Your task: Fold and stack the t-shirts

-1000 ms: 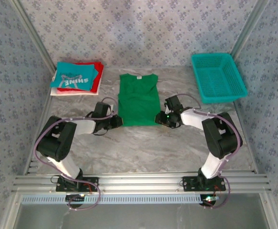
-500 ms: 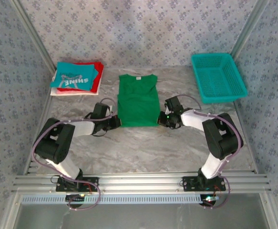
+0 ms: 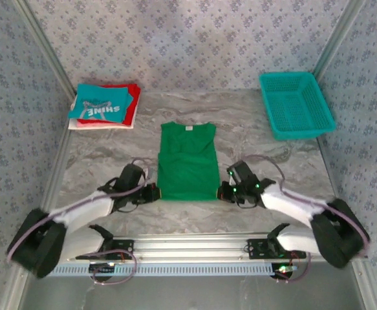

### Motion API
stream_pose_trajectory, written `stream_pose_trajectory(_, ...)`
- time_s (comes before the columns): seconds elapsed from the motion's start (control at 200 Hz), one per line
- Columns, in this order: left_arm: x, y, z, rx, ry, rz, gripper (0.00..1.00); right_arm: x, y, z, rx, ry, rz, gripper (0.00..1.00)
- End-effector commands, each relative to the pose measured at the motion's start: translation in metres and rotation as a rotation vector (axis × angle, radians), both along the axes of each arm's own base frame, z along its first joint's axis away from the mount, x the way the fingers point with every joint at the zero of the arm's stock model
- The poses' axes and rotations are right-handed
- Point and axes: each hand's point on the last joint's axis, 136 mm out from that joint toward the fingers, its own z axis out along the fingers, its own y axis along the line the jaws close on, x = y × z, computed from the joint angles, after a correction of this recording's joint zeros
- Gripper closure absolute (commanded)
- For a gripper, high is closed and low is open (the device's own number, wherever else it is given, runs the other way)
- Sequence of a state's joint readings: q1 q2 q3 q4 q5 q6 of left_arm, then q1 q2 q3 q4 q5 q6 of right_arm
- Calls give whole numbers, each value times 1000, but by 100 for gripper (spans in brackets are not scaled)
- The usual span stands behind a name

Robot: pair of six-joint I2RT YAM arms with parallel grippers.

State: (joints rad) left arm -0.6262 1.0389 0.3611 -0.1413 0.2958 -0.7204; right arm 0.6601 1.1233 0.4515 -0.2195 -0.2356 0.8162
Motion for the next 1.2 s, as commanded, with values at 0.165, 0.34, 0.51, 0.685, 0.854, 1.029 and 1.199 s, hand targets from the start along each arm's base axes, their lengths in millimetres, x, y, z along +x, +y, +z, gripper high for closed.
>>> stream_pose_trajectory(0.165,-71,38,11,-28,108,148,100,-44,-31,18,-20,24,-168,100)
stream_pose_trajectory(0.34,-57,33,48,4,18,100,100,-19,-17,61,-37,-105,-125,100)
stream_pose_trajectory(0.51,-24,25,93,68,-90,74,100,11,-3,107,-57,-222,-76,100)
stream_pose_trajectory(0.685,18,16,128,23,-176,92,100,47,3,141,-41,-316,-78,100)
stream_pose_trajectory(0.854,55,23,148,41,-242,123,100,80,3,152,-48,-338,-101,100)
stream_pose_trajectory(1.029,86,34,143,66,-245,149,100,111,-1,152,-51,-344,-148,100)
stream_pose_trajectory(1.199,110,34,139,87,-255,136,100,142,1,150,-61,-355,-142,100)
